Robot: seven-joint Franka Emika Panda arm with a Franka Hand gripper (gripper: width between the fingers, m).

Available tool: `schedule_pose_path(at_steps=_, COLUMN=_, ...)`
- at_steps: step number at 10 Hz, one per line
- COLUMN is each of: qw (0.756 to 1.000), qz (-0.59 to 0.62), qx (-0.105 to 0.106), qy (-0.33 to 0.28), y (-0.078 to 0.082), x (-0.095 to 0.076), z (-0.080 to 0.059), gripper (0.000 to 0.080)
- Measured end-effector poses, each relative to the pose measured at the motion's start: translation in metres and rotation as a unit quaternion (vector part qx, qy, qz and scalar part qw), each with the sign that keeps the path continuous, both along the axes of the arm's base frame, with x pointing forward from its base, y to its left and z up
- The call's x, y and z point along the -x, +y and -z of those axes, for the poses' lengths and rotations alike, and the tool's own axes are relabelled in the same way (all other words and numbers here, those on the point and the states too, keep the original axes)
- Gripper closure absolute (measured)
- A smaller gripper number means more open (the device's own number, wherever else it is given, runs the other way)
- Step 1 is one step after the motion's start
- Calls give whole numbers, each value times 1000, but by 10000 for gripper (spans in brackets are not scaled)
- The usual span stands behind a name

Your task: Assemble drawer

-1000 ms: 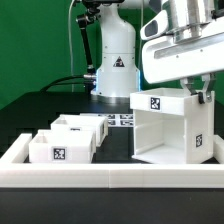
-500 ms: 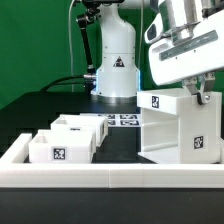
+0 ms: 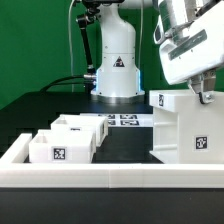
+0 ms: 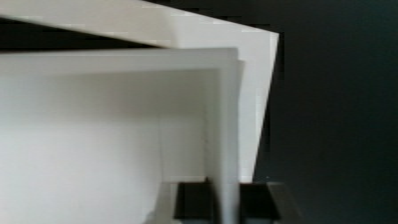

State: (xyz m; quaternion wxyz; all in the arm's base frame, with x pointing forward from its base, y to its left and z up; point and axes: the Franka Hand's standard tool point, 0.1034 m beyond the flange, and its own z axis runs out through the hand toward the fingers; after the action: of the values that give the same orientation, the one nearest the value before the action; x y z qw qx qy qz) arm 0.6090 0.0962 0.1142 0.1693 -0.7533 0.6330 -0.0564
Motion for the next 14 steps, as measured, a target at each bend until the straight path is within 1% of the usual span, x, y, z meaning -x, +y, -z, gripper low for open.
schedule_pose_path(at_steps=2, qw=1000, qz=7, qx=-6, qy=0, y=1, x=-14, z=5, gripper=745)
schedule_pose_path(at_steps=3, qw=1000, qz=7, qx=-9, qy=0, y=1, x=-21, z=4, gripper=741)
schedule_pose_path(at_steps=5, qw=1000, qz=6, qx=-13, qy=5, y=2, x=-30, z=8, gripper=741)
schedule_pose_path(at_steps=9, qw=1000, qz=3, qx=-13, qy=8, y=3, x=-32, z=9, gripper=737)
schedule_pose_path(at_steps=10, qw=1000, qz=2, qx=-13, qy=8, y=3, x=-32, z=10, gripper=658)
schedule_pose_path(at_steps=11, qw=1000, qz=-1, qx=-12, qy=9, y=2, x=-31, z=9, gripper=476)
schedule_pose_path(at_steps=12, qw=1000, qz=-7, qx=-13, qy=12, y=2, x=-30, z=7, gripper=476)
schedule_pose_path(at_steps=13, qw=1000, qz=-11, qx=-11, qy=10, y=1, x=-31, z=5, gripper=292)
schedule_pose_path(at_steps=14, qw=1000, qz=-19, qx=-10, qy=7, y=2, x=-31, z=2, gripper=192)
